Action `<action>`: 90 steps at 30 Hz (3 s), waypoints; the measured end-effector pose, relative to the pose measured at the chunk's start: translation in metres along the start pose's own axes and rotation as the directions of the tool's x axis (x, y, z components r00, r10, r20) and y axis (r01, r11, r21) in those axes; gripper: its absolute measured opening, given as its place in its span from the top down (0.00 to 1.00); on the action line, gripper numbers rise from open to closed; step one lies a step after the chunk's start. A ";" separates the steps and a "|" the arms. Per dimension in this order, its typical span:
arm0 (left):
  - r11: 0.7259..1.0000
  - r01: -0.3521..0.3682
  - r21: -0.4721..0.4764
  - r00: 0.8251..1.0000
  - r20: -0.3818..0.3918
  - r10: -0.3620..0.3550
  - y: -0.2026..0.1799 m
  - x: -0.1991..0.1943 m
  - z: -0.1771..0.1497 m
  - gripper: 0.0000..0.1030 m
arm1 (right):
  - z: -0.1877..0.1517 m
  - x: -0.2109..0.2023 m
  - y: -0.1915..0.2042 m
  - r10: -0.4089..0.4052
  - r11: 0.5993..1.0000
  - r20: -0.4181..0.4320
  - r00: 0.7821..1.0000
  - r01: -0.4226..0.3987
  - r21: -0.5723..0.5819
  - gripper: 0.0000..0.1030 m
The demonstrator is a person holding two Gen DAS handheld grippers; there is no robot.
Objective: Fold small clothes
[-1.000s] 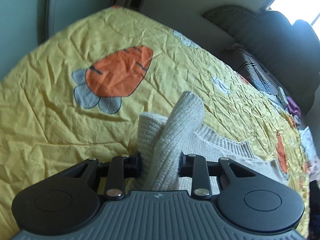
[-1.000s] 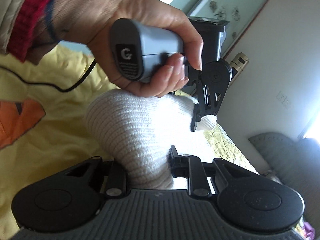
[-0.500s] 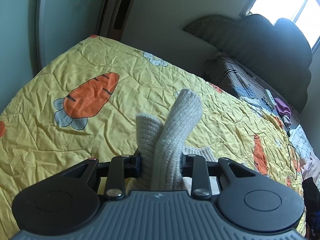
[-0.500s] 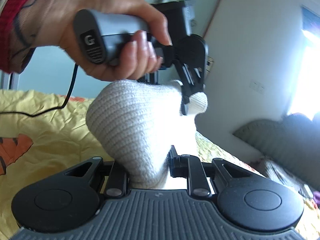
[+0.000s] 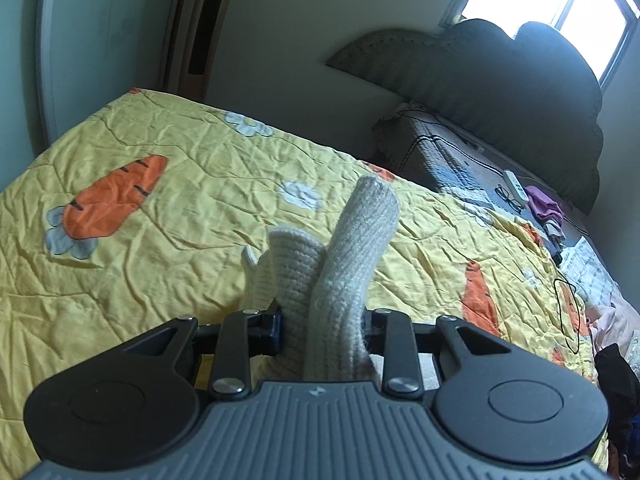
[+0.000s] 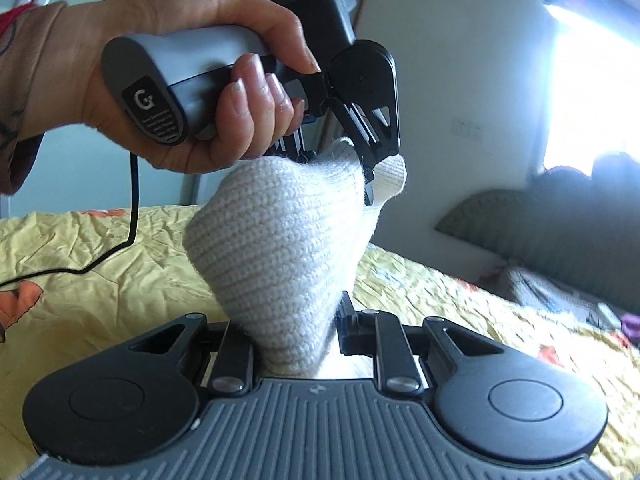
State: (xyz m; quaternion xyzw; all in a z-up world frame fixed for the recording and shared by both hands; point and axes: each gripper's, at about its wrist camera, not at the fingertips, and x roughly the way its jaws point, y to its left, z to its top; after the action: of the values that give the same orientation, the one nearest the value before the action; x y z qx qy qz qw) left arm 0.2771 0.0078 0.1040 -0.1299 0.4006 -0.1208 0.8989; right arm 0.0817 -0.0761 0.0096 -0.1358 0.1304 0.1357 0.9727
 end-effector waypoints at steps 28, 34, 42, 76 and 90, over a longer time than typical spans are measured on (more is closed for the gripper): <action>0.986 -0.005 0.164 0.991 -0.130 0.027 -0.143 0.102 -0.065 0.72 | -0.075 -0.022 -0.122 0.114 0.826 -0.094 0.989 -0.042 0.562 0.79; 0.978 -0.030 0.206 0.989 -0.137 0.060 -0.159 0.115 -0.076 0.71 | -0.087 -0.024 -0.138 0.158 0.759 -0.091 0.983 -0.062 0.648 0.79; 0.978 -0.029 0.209 0.985 -0.158 0.063 -0.166 0.125 -0.081 0.67 | -0.094 -0.028 -0.143 0.183 0.713 -0.090 0.979 -0.069 0.697 0.77; 0.937 -0.078 0.341 0.988 0.151 0.028 -0.068 0.000 -0.165 0.24 | -0.056 -0.063 -0.199 0.130 0.718 -0.084 0.988 -0.035 0.695 0.34; 0.947 -0.074 0.314 0.988 0.151 0.027 -0.070 -0.009 -0.176 0.22 | -0.072 -0.036 -0.203 0.155 0.716 -0.146 0.977 -0.009 0.698 0.82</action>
State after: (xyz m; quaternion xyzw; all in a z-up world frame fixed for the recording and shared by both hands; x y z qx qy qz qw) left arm 0.1314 -0.0786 0.0197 0.0187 0.3127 -0.1509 0.9376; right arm 0.0935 -0.2935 -0.0002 0.2314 0.2717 0.1062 0.9281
